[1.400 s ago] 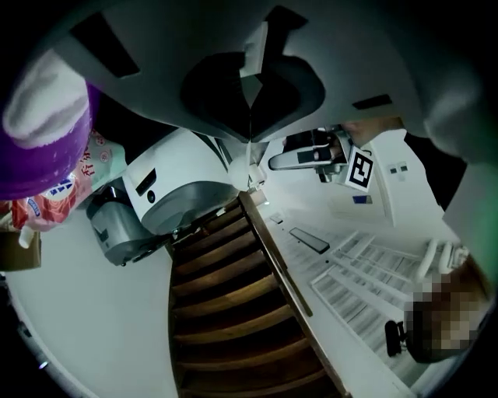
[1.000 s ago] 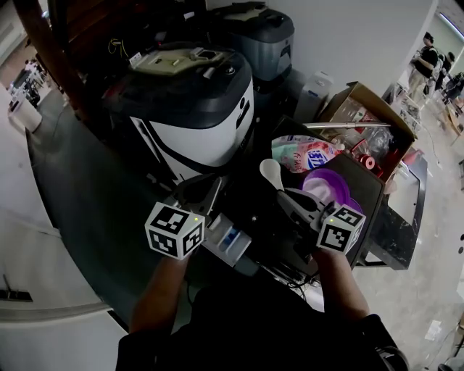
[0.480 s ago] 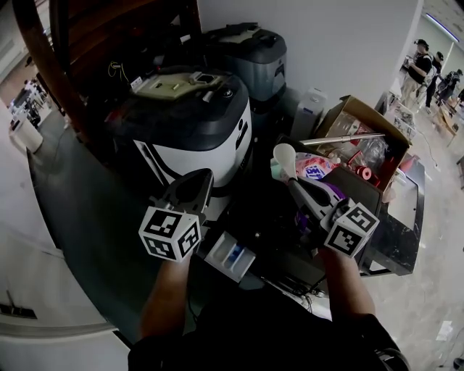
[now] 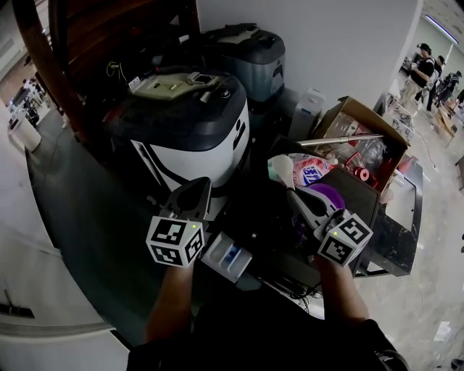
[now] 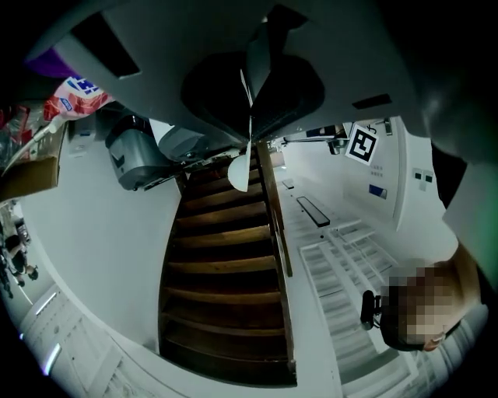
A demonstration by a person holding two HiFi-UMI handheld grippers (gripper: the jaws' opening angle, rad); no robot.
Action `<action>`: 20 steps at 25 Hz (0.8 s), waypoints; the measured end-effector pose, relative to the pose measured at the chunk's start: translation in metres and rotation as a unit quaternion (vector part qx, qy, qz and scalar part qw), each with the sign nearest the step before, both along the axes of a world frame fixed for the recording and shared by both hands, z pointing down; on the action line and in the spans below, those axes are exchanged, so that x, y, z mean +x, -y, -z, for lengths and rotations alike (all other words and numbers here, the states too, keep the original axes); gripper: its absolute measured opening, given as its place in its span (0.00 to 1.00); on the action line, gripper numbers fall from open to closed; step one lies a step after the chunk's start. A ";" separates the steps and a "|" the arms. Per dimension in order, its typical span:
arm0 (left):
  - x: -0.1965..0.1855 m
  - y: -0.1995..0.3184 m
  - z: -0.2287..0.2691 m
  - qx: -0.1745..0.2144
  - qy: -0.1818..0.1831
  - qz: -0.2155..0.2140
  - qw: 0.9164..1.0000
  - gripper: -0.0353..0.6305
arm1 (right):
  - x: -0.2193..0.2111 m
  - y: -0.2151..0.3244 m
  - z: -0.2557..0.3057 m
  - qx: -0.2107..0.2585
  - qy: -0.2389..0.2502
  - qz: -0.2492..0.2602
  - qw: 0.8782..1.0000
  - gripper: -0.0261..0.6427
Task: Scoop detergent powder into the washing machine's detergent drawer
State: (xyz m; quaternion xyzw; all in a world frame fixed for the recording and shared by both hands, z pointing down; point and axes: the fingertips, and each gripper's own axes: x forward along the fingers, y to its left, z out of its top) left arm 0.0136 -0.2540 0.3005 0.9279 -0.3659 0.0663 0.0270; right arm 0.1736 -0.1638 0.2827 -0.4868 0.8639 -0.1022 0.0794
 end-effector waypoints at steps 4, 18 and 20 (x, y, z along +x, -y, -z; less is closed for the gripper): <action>0.002 0.000 -0.004 -0.010 -0.003 -0.002 1.000 0.06 | -0.003 -0.002 -0.003 -0.003 -0.006 0.007 1.000 0.06; 0.015 -0.007 -0.010 -0.018 -0.001 -0.017 1.000 0.06 | 0.004 -0.008 -0.012 -0.010 -0.005 0.003 1.000 0.06; 0.015 -0.007 -0.011 -0.019 -0.001 -0.019 1.000 0.06 | 0.005 -0.008 -0.012 -0.009 -0.005 0.003 1.000 0.06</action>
